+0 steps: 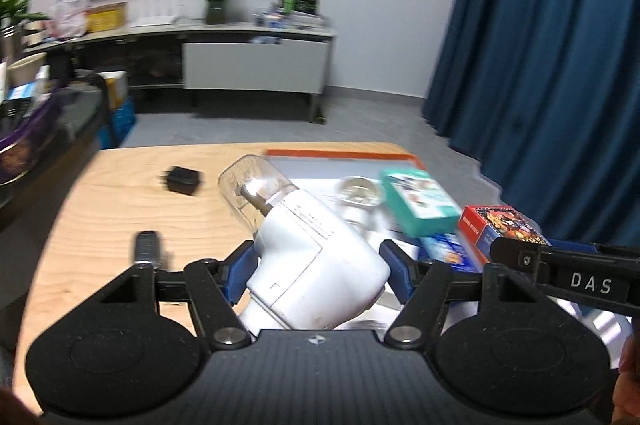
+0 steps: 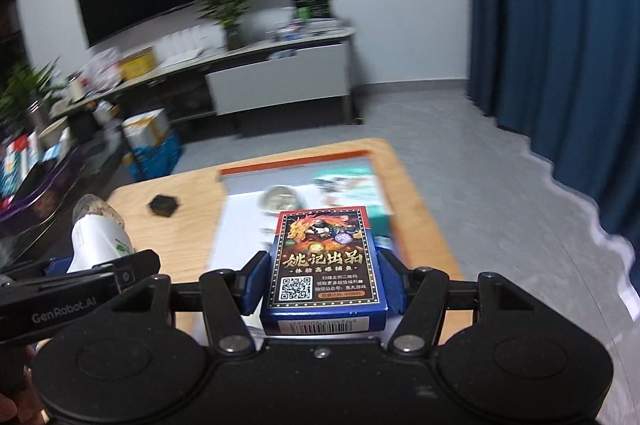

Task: Organize rigid objects
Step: 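Carry the diffuser with the left tool while the right tool carries the card box over the box, then hold the diffuser above the box with the left tool while the right tool holds the card box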

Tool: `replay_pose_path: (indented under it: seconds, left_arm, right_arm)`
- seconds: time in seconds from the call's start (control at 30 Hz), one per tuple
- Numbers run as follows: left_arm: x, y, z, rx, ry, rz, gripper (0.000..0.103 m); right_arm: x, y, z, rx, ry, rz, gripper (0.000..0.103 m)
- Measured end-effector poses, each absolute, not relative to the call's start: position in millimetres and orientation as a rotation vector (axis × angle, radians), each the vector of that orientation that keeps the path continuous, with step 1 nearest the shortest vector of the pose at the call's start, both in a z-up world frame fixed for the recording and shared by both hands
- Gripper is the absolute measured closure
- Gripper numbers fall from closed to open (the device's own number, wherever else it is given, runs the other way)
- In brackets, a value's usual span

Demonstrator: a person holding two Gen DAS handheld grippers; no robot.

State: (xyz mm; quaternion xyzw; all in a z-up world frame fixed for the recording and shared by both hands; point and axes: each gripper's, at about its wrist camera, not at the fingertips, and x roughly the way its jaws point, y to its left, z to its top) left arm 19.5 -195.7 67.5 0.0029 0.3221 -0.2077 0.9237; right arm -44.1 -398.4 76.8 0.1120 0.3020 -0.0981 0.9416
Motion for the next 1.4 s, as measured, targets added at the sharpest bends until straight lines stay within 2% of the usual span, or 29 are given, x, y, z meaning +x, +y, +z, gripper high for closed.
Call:
replay_pose_path:
  seconds: [0.43, 1.4]
  left_arm:
    - [9, -226, 64, 0.062, 0.665, -0.444, 0.035]
    - [-1, -228, 64, 0.057, 0.665, -0.427, 0.035]
  right_arm:
    - [-67, -427, 73, 0.286, 0.578, -0.225, 0.032]
    - [-72, -426, 76, 0.26, 0.575, -0.209, 0.032]
